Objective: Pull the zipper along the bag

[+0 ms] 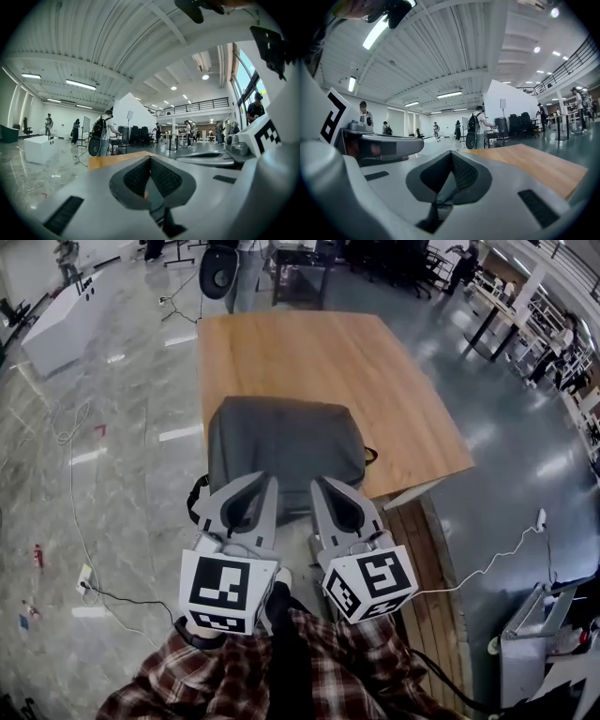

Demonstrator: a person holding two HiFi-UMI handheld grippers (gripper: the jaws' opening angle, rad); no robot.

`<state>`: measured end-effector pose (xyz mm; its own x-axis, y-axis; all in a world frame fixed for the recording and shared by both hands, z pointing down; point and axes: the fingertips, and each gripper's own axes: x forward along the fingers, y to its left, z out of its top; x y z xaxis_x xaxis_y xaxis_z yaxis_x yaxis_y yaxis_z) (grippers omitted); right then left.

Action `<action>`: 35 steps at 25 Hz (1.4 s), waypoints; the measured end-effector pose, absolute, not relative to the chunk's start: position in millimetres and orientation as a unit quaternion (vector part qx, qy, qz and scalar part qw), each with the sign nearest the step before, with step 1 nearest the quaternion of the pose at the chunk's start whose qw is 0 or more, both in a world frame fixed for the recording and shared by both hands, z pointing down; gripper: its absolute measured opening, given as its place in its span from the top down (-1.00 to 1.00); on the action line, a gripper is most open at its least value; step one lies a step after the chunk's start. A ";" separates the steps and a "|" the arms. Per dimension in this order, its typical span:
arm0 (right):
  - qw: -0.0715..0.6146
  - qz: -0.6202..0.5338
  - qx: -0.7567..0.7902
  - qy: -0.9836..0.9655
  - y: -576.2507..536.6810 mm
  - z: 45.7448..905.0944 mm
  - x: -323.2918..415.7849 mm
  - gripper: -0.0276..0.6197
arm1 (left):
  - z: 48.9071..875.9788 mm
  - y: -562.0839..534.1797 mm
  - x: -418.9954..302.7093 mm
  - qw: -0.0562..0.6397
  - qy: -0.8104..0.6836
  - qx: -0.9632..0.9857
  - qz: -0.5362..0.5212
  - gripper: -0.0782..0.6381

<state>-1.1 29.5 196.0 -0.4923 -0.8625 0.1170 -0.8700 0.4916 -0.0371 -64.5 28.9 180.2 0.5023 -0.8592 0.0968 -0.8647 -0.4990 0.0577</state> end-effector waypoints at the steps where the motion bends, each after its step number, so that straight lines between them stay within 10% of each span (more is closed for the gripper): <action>1: 0.044 0.042 0.497 -0.865 15.3 194.4 0.9 0.88 | 180.5 14.3 -60.6 0.050 -0.501 0.864 0.027 0.75; 22: 0.073 0.066 0.514 -0.852 -102.1 206.8 32.2 0.88 | 197.0 -111.0 -31.3 0.086 -0.480 0.872 0.042 0.75; 35: 0.144 0.201 0.531 -0.810 -92.0 354.6 36.9 0.88 | 349.2 -106.9 -30.8 0.190 -0.444 0.857 0.178 0.75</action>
